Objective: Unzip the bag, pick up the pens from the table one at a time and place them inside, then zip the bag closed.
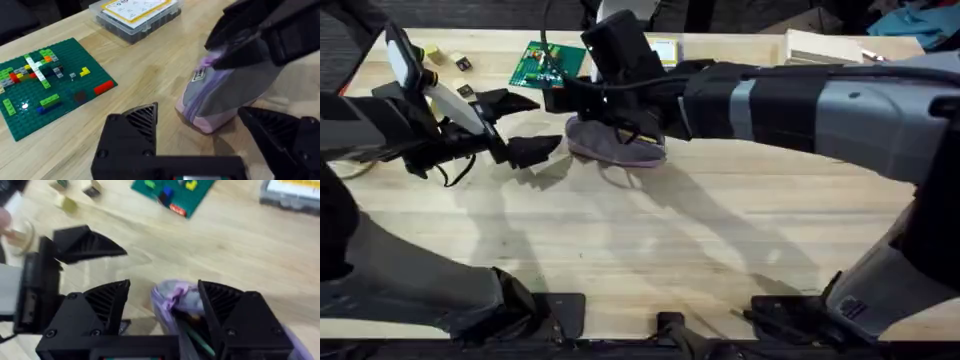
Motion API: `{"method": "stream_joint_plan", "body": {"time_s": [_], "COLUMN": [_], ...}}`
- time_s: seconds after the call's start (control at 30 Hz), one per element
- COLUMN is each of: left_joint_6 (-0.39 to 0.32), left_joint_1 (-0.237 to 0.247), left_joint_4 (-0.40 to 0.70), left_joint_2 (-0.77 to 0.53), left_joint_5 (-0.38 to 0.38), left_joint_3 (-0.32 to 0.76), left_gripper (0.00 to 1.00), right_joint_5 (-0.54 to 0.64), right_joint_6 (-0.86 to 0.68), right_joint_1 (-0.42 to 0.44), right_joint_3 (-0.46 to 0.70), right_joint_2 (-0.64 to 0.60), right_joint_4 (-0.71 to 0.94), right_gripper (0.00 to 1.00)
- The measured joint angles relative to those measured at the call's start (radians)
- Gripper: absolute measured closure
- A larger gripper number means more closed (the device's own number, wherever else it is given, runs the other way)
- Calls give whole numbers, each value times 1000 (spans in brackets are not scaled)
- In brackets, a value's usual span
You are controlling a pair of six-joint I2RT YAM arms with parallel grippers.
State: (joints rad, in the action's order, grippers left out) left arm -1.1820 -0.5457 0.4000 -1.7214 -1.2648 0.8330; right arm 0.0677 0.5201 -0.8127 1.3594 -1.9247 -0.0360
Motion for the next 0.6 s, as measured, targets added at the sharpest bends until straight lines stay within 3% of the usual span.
{"method": "stream_joint_plan", "body": {"time_s": [0.23,0.47,0.6], "left_joint_6": [0,0,0], "left_joint_1": [0,0,0], "left_joint_4": [0,0,0], "left_joint_2": [0,0,0], "left_joint_5": [0,0,0], "left_joint_3": [0,0,0], "left_gripper": [8,8,8], "right_joint_5": [1,66,79], "right_joint_6": [-3,-12,-14], "right_joint_1": [-5,-9,-10], "right_joint_3": [0,7,12], "right_joint_2": [0,-13,-39], "right_joint_4": [-38,71,69], "right_gripper": [141,119,169]}}
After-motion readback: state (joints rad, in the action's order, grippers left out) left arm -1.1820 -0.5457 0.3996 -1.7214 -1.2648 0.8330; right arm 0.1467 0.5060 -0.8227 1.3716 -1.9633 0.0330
